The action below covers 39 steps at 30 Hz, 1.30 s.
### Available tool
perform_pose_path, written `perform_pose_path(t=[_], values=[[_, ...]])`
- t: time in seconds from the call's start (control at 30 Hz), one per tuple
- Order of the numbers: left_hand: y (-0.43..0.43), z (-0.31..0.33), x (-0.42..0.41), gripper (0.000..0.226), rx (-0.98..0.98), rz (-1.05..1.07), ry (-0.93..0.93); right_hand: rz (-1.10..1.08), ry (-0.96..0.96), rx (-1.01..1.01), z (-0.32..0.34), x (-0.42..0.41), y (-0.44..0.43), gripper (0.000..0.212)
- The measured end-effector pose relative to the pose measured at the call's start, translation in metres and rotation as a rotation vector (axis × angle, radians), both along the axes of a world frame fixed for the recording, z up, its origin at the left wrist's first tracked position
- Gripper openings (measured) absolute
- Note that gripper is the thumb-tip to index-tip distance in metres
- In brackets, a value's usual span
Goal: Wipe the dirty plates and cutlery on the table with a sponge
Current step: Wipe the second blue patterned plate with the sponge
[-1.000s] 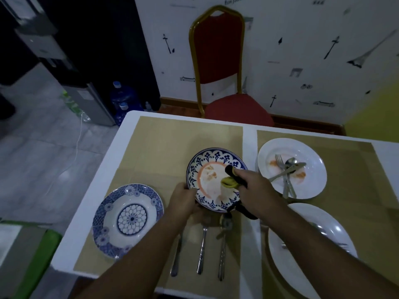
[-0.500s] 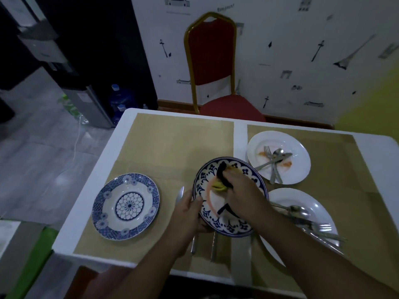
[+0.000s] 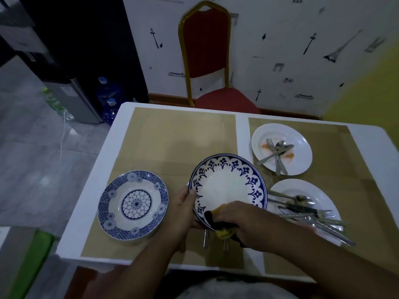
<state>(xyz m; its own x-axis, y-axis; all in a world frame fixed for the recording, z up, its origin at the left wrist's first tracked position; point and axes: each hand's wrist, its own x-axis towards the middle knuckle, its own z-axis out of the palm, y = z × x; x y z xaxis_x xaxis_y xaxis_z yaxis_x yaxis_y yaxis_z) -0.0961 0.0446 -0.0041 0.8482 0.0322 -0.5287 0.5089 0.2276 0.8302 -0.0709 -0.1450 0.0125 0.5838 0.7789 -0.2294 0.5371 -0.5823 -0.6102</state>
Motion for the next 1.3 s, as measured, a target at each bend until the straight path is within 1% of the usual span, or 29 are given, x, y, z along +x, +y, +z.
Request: perform_pose_path(t=[0.07, 0.13, 0.17, 0.27, 0.33, 0.4, 0.53, 0.6, 0.7, 0.83, 0.93, 1.03, 1.07, 1.13, 1.17, 1.2, 1.3], values=[[0.001, 0.000, 0.000, 0.030, -0.015, -0.012, 0.011, 0.016, 0.011, -0.009, -0.006, 0.000, -0.004, 0.053], [0.002, 0.001, 0.001, 0.029, -0.022, -0.019, 0.020, -0.033, -0.033, 0.006, -0.010, -0.001, -0.004, 0.046], [0.003, 0.002, 0.003, 0.029, -0.023, -0.021, 0.023, -0.094, -0.063, 0.034, -0.013, 0.000, -0.003, 0.045], [0.005, 0.002, 0.008, 0.030, 0.006, -0.056, 0.008, -0.333, -0.155, 0.146, -0.013, 0.015, 0.008, 0.053], [0.004, 0.006, 0.009, 0.030, 0.026, -0.106, -0.018, -0.411, -0.207, 0.161, -0.005, 0.027, 0.017, 0.058], [0.001, 0.009, 0.009, 0.030, 0.030, -0.124, -0.035, -0.360, -0.183, 0.151, 0.003, 0.032, 0.025, 0.058], [0.001, 0.009, 0.012, 0.028, 0.018, -0.050, -0.008, 0.008, -0.041, 0.127, 0.013, 0.017, 0.022, 0.050], [0.002, 0.007, 0.013, 0.028, 0.020, -0.030, 0.009, 0.046, -0.025, 0.113, 0.017, 0.010, 0.005, 0.049], [0.001, 0.006, 0.013, 0.029, 0.044, -0.029, 0.022, 0.010, 0.007, -0.008, 0.020, 0.007, -0.023, 0.050], [-0.004, 0.004, 0.009, 0.030, 0.037, -0.024, 0.068, -0.012, 0.015, -0.080, 0.011, -0.005, -0.032, 0.054], [-0.008, 0.004, 0.006, 0.030, 0.044, -0.045, 0.086, -0.024, -0.048, -0.044, 0.000, -0.011, -0.025, 0.053], [-0.011, 0.005, 0.005, 0.028, 0.064, -0.043, 0.066, -0.027, -0.121, 0.011, -0.015, 0.006, -0.012, 0.048], [-0.012, 0.006, 0.005, 0.027, 0.065, -0.026, 0.056, -0.076, -0.150, 0.032, -0.018, 0.013, -0.009, 0.049], [-0.010, 0.007, 0.005, 0.026, 0.056, 0.046, 0.047, -0.272, -0.201, 0.052, -0.019, 0.024, -0.013, 0.055], [-0.008, 0.008, 0.006, 0.026, 0.050, 0.087, 0.041, -0.363, -0.230, 0.028, -0.018, 0.026, -0.019, 0.056], [-0.006, 0.008, 0.007, 0.026, 0.050, 0.118, 0.032, -0.406, -0.250, -0.008, -0.015, 0.025, -0.024, 0.056], [-0.006, 0.009, 0.009, 0.026, 0.052, 0.139, -0.001, -0.381, -0.277, -0.090, -0.006, 0.011, -0.025, 0.051]])
